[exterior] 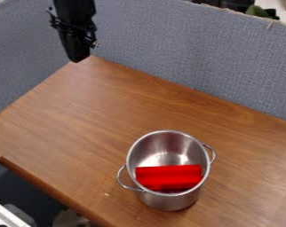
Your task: Put the red object in the metal pot
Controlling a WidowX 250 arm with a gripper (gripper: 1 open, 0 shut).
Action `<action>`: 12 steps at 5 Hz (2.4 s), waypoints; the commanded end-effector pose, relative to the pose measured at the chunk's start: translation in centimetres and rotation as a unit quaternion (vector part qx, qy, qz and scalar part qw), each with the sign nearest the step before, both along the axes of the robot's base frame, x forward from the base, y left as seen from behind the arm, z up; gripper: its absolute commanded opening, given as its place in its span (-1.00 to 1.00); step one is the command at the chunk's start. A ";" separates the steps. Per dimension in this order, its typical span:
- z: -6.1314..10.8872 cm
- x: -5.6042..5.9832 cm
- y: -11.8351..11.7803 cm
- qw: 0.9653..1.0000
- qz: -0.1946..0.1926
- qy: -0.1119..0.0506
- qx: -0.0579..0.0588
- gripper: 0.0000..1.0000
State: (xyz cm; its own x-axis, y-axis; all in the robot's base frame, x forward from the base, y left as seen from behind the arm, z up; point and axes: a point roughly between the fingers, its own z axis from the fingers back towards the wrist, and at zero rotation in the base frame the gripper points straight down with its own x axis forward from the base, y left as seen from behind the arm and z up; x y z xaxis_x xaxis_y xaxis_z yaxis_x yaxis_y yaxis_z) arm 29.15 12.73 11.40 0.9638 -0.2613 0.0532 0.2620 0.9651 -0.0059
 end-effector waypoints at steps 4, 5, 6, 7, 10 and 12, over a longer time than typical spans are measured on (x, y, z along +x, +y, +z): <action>3.3 -4.4 -4.5 0.998 0.056 0.016 -0.039 1.00; 3.2 -5.0 -4.3 0.992 0.124 0.015 -0.027 1.00; 3.4 -6.6 -4.5 0.996 0.079 0.024 -0.028 1.00; 3.1 -8.1 -4.8 0.998 0.041 0.029 -0.029 1.00; -5.6 -7.2 -5.4 0.983 0.177 0.015 -0.037 1.00; -6.4 -5.1 -2.4 0.972 0.231 0.019 -0.034 1.00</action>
